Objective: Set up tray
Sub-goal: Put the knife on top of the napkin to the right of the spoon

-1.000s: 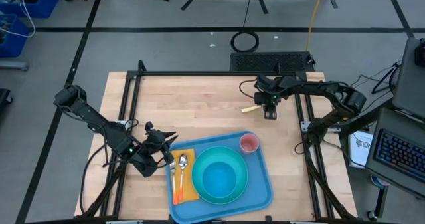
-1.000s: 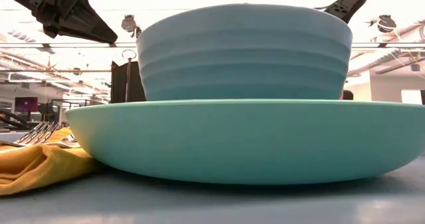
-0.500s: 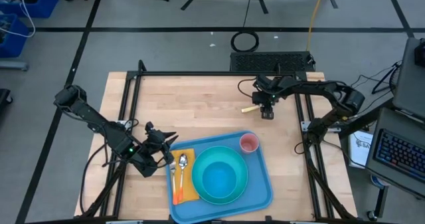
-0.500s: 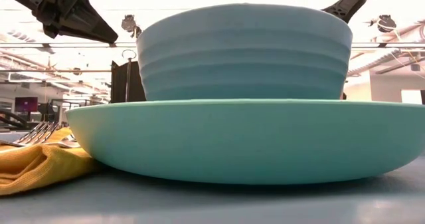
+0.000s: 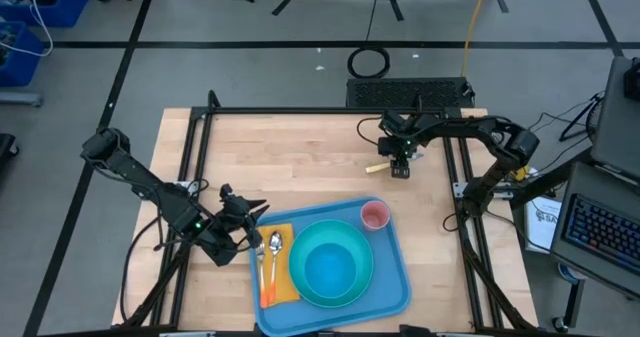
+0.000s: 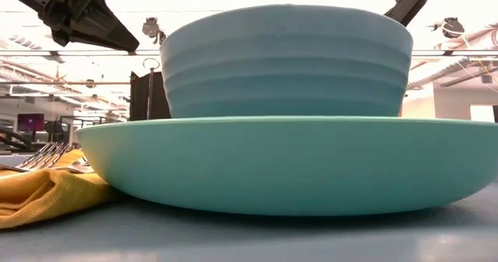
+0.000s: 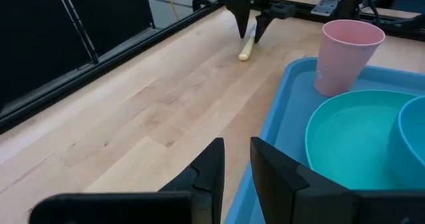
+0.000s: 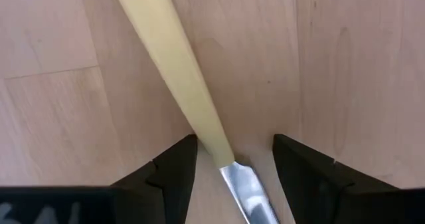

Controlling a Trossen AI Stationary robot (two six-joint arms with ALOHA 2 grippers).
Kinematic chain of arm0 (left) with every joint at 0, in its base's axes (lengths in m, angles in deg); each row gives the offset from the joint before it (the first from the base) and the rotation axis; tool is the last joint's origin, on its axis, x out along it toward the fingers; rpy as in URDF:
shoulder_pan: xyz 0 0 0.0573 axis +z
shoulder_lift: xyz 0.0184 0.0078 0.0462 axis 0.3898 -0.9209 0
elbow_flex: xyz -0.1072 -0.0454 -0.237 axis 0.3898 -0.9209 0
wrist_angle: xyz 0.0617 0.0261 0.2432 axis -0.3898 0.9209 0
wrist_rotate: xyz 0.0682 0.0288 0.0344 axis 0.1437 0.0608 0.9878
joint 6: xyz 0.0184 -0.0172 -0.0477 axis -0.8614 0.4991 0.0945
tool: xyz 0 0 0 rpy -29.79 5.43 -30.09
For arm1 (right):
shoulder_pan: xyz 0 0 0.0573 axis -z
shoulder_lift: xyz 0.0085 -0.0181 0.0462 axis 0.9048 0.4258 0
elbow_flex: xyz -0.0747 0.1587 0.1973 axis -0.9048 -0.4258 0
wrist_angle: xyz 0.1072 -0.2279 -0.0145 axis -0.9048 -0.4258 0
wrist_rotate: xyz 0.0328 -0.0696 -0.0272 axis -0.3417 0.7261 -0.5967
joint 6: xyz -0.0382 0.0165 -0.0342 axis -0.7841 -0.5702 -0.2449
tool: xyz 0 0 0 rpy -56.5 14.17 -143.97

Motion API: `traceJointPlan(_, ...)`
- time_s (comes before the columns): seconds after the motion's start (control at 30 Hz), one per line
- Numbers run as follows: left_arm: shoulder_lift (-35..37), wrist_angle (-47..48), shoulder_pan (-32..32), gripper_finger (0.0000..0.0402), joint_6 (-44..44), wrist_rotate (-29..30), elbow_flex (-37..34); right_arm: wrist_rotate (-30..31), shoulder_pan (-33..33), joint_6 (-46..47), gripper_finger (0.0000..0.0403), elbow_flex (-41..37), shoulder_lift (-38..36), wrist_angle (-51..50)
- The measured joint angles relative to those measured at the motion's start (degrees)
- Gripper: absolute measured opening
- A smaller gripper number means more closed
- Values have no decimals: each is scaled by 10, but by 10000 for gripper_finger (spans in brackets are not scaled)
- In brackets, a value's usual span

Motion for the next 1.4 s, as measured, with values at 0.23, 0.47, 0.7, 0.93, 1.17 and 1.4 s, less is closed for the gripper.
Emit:
traceJointPlan(0.23, 0, 2, 0, 76, 0, 0, 0, 0, 0, -2, 169, -1, -2, 2)
traceJointPlan(0.47, 0, 0, 0, 76, 0, 0, 0, -1, 0, 1, 101, -1, -2, 0)
traceJointPlan(0.7, 0, 0, 0, 76, 0, -2, 0, 0, 0, -3, 20, -1, -1, -1)
traceJointPlan(0.93, 0, 0, 0, 76, 0, -2, 0, 1, -1, -4, 21, -2, -2, 2)
traceJointPlan(1.17, 0, 0, 0, 76, 0, -2, 0, 50, -13, -26, 20, -6, -37, 24)
traceJointPlan(1.4, 0, 0, 0, 76, 0, -2, 0, 76, -40, -45, 20, -5, -76, 46)
